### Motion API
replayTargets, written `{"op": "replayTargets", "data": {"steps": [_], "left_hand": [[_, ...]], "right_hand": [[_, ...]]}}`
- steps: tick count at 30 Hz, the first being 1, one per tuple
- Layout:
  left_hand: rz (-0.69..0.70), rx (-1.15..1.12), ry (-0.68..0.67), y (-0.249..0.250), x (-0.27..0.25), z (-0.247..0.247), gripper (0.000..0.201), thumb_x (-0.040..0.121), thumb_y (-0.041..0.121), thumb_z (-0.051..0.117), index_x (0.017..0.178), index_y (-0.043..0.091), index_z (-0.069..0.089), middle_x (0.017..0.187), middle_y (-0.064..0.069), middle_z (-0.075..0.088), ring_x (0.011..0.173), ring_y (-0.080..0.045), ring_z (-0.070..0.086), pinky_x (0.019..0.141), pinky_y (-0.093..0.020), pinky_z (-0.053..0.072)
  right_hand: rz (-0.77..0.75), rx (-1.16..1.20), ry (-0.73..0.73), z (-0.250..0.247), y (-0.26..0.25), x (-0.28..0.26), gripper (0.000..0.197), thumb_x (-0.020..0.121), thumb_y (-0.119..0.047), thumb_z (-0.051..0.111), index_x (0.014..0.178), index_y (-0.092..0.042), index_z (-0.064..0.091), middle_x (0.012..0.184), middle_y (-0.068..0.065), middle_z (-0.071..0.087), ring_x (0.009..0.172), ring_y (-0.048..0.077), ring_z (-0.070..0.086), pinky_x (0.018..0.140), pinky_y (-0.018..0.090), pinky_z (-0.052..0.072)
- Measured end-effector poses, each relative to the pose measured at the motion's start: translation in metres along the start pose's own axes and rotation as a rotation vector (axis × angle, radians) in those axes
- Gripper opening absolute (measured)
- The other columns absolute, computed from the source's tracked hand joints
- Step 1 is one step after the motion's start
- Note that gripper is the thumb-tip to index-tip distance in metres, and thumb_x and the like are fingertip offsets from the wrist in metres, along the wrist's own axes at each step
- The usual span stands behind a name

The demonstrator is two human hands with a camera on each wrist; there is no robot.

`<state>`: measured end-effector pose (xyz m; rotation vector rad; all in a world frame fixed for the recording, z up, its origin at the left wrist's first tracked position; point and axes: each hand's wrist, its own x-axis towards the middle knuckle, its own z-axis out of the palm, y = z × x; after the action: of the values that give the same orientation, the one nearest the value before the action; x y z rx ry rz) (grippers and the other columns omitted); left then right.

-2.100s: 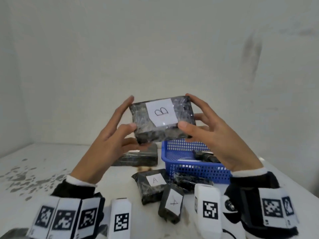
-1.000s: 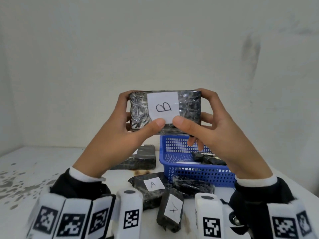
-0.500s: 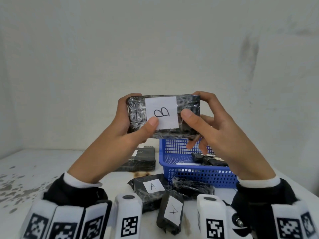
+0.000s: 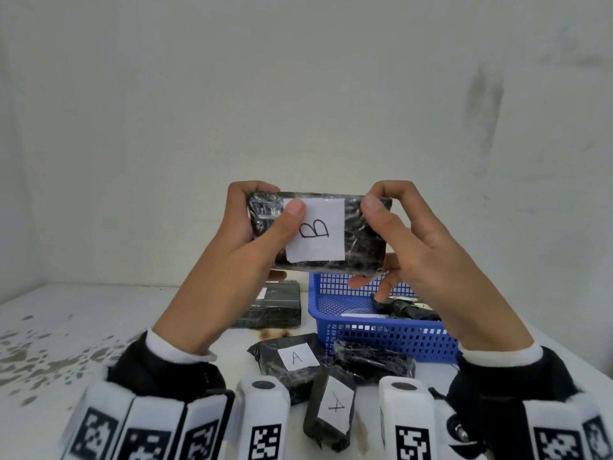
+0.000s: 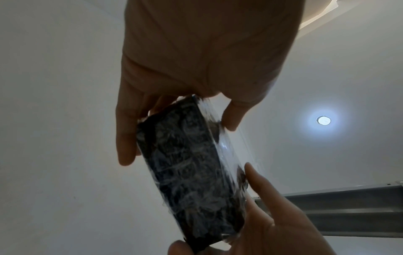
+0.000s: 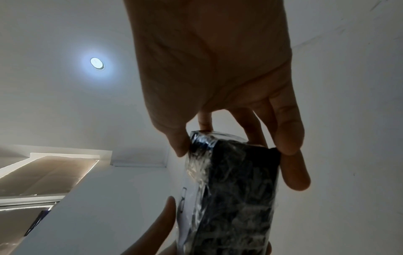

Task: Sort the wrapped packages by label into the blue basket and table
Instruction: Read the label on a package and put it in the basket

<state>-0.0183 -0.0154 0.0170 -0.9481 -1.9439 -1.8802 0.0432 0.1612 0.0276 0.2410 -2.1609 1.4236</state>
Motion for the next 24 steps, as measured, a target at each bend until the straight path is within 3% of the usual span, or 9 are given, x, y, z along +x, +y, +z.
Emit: {"op": "replayTargets", "data": {"steps": [4,7,11,14,17,20,24], "left_hand": [[0.017,0.009,0.002,-0.0008,-0.0003,-0.0003,0.033,0.08,0.064,0.051,0.103,0.041,0.045,0.076,0.016,0.067,0.074,-0.014,0.067,0.081,-0.052,0.058],[0.022,0.016,0.018,-0.0008,-0.0001,-0.0001,0.031,0.08,0.064,0.044,0.101,0.041,0.045,0.069,0.018,0.062,0.067,-0.011,0.062,0.082,-0.054,0.056],[0.032,0.017,0.033,-0.0006,0.0009,0.0005,0.032,0.077,0.063,0.035,0.099,0.04,0.043,0.065,0.026,0.062,0.06,0.001,0.061,0.073,-0.039,0.06],[0.027,0.035,0.024,-0.0007,0.0003,0.0005,0.034,0.076,0.066,0.036,0.099,0.042,0.042,0.064,0.026,0.062,0.063,-0.002,0.063,0.07,-0.03,0.06],[0.023,0.072,0.005,0.0009,-0.0022,0.0015,0.038,0.071,0.069,0.041,0.101,0.046,0.039,0.063,0.023,0.061,0.062,-0.002,0.06,0.066,-0.021,0.053],[0.023,0.083,-0.015,0.0045,-0.0054,0.0024,0.043,0.07,0.067,0.047,0.106,0.044,0.04,0.067,0.022,0.064,0.06,0.0,0.06,0.068,-0.027,0.051],[-0.012,0.091,0.005,0.0079,-0.0059,0.003,0.056,0.063,0.067,0.055,0.112,0.043,0.041,0.076,0.024,0.068,0.061,-0.002,0.067,0.069,-0.028,0.049]], "right_hand": [[-0.018,-0.007,-0.003,-0.0001,-0.0009,-0.0008,0.034,0.075,-0.065,0.05,0.096,-0.038,0.049,0.09,0.014,0.074,0.066,0.03,0.074,0.047,0.025,0.05],[-0.037,-0.025,0.005,0.0019,-0.001,-0.0011,0.032,0.072,-0.065,0.053,0.093,-0.041,0.049,0.096,0.01,0.074,0.063,0.028,0.074,0.048,0.027,0.052],[-0.065,-0.074,0.018,0.0034,-0.0004,-0.0023,0.039,0.068,-0.066,0.06,0.097,-0.043,0.047,0.103,-0.001,0.07,0.058,0.018,0.073,0.05,0.024,0.054],[-0.079,-0.122,0.014,0.0036,-0.0001,-0.0029,0.042,0.066,-0.067,0.064,0.098,-0.048,0.044,0.099,-0.005,0.071,0.057,0.01,0.07,0.056,0.018,0.053],[-0.092,-0.13,0.03,0.004,0.001,-0.0025,0.045,0.063,-0.07,0.063,0.098,-0.05,0.043,0.099,-0.005,0.071,0.064,0.017,0.071,0.064,0.027,0.06],[-0.107,-0.112,0.045,0.004,0.0009,-0.0023,0.045,0.064,-0.07,0.063,0.099,-0.048,0.044,0.098,-0.005,0.07,0.068,0.025,0.071,0.067,0.034,0.062],[-0.118,-0.082,0.082,0.0043,0.0001,-0.0024,0.045,0.064,-0.073,0.061,0.1,-0.049,0.045,0.1,-0.006,0.069,0.079,0.03,0.073,0.074,0.049,0.061]]}}
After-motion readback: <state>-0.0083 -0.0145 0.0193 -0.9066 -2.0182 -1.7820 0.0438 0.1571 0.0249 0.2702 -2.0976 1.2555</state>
